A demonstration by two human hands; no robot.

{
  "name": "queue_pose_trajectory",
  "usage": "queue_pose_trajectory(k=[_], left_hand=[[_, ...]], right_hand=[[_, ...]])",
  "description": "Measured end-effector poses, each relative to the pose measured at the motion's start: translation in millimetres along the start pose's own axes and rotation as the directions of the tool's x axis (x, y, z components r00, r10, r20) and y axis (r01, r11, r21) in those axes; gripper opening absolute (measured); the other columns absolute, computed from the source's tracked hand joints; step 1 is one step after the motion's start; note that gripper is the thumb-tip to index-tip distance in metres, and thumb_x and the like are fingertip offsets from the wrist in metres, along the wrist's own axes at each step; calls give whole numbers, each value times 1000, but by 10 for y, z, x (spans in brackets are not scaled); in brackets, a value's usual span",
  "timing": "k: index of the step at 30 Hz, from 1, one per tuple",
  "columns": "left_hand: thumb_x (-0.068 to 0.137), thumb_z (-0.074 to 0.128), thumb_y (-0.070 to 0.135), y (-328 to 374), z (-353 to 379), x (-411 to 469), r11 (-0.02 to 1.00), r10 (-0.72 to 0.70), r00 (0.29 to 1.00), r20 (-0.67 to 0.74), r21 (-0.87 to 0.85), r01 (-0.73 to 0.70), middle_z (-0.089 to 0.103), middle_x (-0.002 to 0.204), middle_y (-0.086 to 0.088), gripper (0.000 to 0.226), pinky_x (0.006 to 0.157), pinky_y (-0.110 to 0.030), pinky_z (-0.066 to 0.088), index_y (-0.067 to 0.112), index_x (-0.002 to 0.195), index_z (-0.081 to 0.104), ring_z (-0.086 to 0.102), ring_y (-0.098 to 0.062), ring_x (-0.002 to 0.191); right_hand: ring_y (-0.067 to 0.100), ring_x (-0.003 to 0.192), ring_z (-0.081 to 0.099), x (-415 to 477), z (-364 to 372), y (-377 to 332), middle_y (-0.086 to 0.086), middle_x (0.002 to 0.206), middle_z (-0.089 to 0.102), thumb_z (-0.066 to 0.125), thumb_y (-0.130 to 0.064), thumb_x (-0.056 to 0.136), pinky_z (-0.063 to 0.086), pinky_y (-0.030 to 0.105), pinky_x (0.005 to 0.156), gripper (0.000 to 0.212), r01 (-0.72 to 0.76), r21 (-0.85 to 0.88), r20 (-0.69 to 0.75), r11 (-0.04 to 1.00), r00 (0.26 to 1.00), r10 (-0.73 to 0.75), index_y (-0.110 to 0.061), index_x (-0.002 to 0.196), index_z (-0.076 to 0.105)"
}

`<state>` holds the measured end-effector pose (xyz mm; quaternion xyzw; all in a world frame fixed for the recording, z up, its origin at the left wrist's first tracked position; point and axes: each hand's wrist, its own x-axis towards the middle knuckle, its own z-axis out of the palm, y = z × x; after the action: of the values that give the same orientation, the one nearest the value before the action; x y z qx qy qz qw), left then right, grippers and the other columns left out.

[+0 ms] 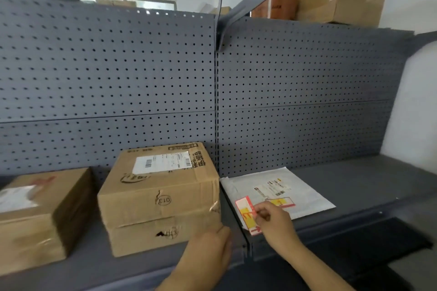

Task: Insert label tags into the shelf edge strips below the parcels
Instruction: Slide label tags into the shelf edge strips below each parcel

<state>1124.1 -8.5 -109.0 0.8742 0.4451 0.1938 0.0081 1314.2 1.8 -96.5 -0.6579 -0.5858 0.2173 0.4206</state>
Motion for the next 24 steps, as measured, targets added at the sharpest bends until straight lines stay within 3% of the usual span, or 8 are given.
queue_pose_trajectory(k=[4, 11, 15, 18, 24], left_hand=[[94, 37, 25, -84, -220, -540, 994, -106, 994, -39, 36, 107, 57, 105, -7, 20, 80, -37, 39, 14, 97, 54, 53, -27, 96], [95, 39, 25, -477, -322, -1257, 961, -273, 962, 34, 49, 271, 58, 112, -2, 21, 83, -31, 41, 19, 105, 56, 55, -21, 99], [96, 37, 22, -644, -391, -1434, 954, -292, 953, 84, 103, 283, 53, 121, -4, 25, 90, -29, 36, 16, 113, 54, 51, -22, 107], [95, 38, 20, -766, -378, -1497, 958, -268, 958, 104, 133, 254, 49, 126, -4, 31, 96, -30, 34, 17, 123, 51, 47, -22, 112], [94, 39, 18, -957, -232, -1505, 961, -251, 960, 123, 150, 232, 41, 133, -4, 39, 102, -33, 31, 17, 133, 42, 40, -23, 117]], right_hand=[[1, 77, 60, -366, 214, -97, -6, 85, 65, 59, -9, 90, 46, 12, 62, 9, 39, 36, 44, 999, 998, -40, -16, 92, 63], [3, 73, 62, -788, 660, -278, -8, 77, 66, 61, -10, 86, 50, 20, 64, 12, 154, -64, 261, 986, 956, -132, -22, 84, 63], [2, 78, 62, -859, 890, -443, -10, 81, 66, 61, -11, 87, 49, 13, 66, 28, 222, -95, 348, 970, 921, -177, -37, 78, 55], [2, 79, 62, -852, 1036, -567, -9, 85, 66, 62, -12, 87, 49, 14, 66, 18, 252, -98, 348, 963, 915, -204, -30, 85, 60], [0, 80, 61, -874, 1202, -672, -12, 86, 65, 62, -10, 87, 51, 18, 72, 19, 286, -104, 321, 953, 916, -240, -28, 88, 60]])
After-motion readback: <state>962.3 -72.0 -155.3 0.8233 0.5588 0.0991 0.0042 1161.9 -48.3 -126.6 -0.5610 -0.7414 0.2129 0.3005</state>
